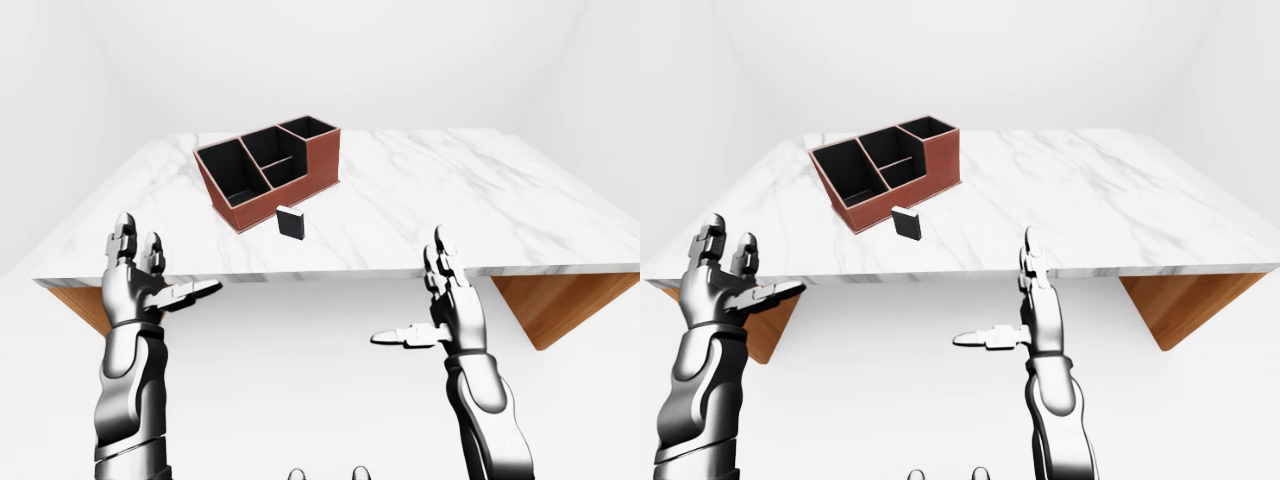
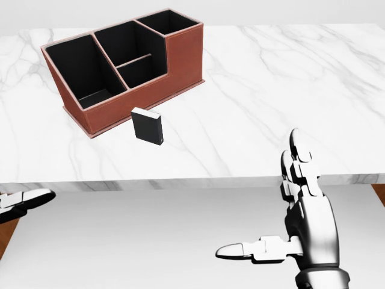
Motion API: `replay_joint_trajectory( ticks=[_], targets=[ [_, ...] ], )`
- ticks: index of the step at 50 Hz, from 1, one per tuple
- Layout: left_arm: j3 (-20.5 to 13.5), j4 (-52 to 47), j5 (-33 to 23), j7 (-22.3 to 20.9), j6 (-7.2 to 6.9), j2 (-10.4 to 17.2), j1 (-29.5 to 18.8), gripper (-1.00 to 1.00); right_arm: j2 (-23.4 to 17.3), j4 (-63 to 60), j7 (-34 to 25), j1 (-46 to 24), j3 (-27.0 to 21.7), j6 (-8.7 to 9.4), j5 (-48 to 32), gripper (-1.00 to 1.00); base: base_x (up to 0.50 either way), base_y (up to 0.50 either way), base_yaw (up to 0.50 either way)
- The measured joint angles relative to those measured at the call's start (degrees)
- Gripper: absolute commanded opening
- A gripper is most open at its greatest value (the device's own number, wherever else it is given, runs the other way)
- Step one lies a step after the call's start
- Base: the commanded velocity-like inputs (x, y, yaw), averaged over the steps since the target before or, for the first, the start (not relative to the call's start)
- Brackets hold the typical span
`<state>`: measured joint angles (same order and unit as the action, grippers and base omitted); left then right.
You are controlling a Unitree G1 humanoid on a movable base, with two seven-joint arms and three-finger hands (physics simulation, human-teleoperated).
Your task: Pick up the book and place it in the left compartment of the caddy.
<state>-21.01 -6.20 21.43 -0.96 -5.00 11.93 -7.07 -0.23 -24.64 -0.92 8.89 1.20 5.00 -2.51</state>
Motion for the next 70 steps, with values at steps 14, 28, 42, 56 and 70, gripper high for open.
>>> replay_joint_trajectory(
  ticks=[14, 28, 42, 56, 70],
  targets=[
    [-1.6, -0.1, 2.3, 0.4, 0.0, 1.3, -0.2, 1.0, -0.3, -4.2, 0.0, 1.4, 1.3, 0.0, -4.4, 1.0, 0.0, 0.39, 0.0],
    [-2.3, -0.4, 3.1, 0.7, 0.0, 1.8, -0.2, 1.0, -0.1, -4.9, -0.3, 1.7, 1.8, 0.0, -5.1, 1.0, 0.04, 0.5, 0.0],
    [-2.6, -0.8, 3.1, 0.7, 0.0, 1.8, 0.0, 1.0, 0.1, -5.2, -0.7, 1.8, 1.8, 0.0, -3.7, 1.0, 0.43, 0.32, 0.0],
    [-2.3, -1.2, 2.9, 0.6, 0.0, 1.5, 0.2, 1.0, 0.1, -4.6, -0.8, 1.7, 1.5, 0.0, -2.3, 1.0, 0.5, 0.12, 0.0],
    [-2.3, -1.8, 2.9, 0.5, 0.0, 1.3, 0.5, 1.0, 0.0, -4.4, -0.8, 1.7, 1.2, 0.0, -1.7, 1.0, 0.5, 0.0, 0.0]
  ],
)
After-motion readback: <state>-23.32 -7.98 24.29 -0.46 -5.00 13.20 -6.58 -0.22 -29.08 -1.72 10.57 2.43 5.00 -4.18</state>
